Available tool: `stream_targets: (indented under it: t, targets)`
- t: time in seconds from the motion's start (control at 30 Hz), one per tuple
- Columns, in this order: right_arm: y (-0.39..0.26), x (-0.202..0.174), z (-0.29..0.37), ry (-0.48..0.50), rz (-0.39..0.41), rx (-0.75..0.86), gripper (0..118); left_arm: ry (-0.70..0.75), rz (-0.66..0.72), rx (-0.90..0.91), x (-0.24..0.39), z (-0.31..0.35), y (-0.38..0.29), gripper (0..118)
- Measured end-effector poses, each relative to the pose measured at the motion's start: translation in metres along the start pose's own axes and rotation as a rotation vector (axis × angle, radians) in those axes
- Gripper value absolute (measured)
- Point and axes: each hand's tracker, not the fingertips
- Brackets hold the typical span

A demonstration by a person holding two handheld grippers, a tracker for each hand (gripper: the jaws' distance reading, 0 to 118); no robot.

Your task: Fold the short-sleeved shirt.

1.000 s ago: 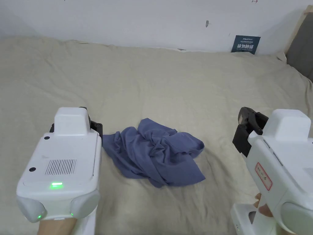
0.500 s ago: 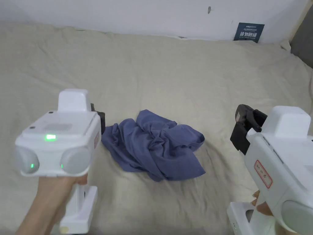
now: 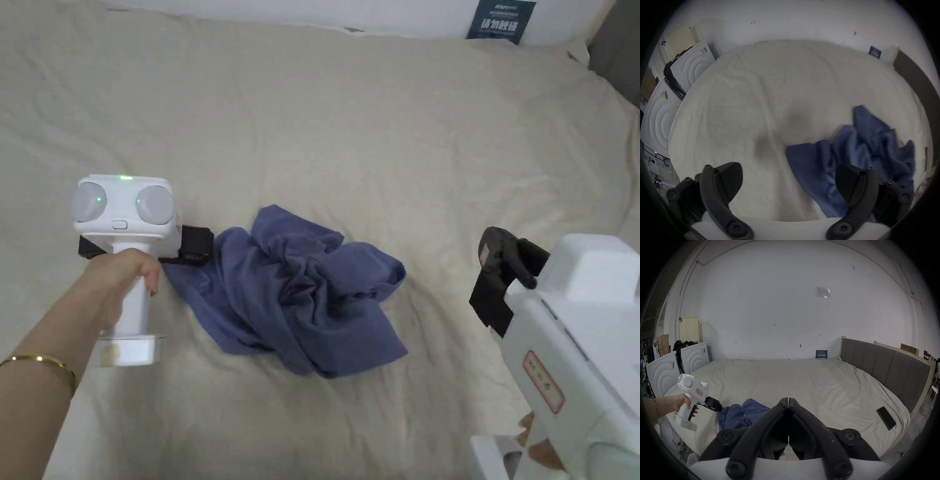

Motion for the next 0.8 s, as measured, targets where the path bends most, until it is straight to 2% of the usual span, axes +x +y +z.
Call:
stream_targets:
  t: [0.1,0.2,0.23,0.27,0.3,0.33,0.4,0.43,0.53,0.6,0.63,0.67,0.7,0.73,0.77,0.8]
  targets:
    - [-0.004,0.003,-0.008,-0.01,-0.003,-0.032,1,0.001,-0.01,0.001,0.005,-0.018,0.001,90]
    - [-0.007,0.005,-0.014,-0.019,0.006,-0.052,1,-0.045,-0.007,-0.001,0.008,-0.026,0.001,45]
    - [-0.008,0.005,-0.015,-0.022,0.013,-0.057,1,-0.088,-0.002,-0.014,0.01,-0.027,0.001,36]
    - [-0.01,0.006,-0.017,-0.027,0.017,-0.063,1,-0.067,-0.004,-0.005,0.011,-0.025,-0.001,31]
    - [-0.011,0.007,-0.02,-0.027,0.016,-0.07,1,-0.069,-0.012,-0.004,0.01,-0.023,0.001,20]
    - [-0.011,0.008,-0.022,-0.026,0.012,-0.075,1,-0.064,-0.023,-0.003,0.009,-0.022,0.002,2]
    - [-0.01,0.008,-0.028,-0.025,0.005,-0.091,1,-0.043,0.003,0.01,-0.002,-0.011,0.002,2]
    - [-0.008,0.008,-0.031,-0.024,0.006,-0.099,1,-0.105,0.038,0.038,-0.007,-0.001,0.001,2]
    - [-0.001,0.008,-0.051,-0.009,0.032,-0.131,1,-0.128,0.032,0.187,-0.019,0.031,-0.006,2]
    - [0.007,0.008,-0.074,0.01,0.073,-0.201,2,-0.142,0.079,0.247,-0.028,0.054,-0.014,2]
    - [0.012,0.008,-0.085,0.001,0.075,-0.225,9,-0.153,0.093,0.266,-0.032,0.062,-0.017,2]
    - [0.016,0.009,-0.1,0.008,0.068,-0.274,24,-0.16,0.108,0.285,-0.036,0.072,-0.022,2]
    - [0.02,0.011,-0.117,0.03,0.054,-0.359,47,-0.158,0.122,0.3,-0.039,0.076,-0.025,2]
    - [0.022,0.012,-0.131,0.042,0.024,-0.41,78,-0.161,0.127,0.307,-0.042,0.081,-0.029,2]
    - [0.023,0.013,-0.146,0.045,-0.018,-0.429,92,-0.165,0.137,0.317,-0.045,0.086,-0.035,2]
    - [0.023,0.01,-0.16,0.044,0.005,-0.459,101,-0.169,0.152,0.33,-0.048,0.091,-0.04,2]
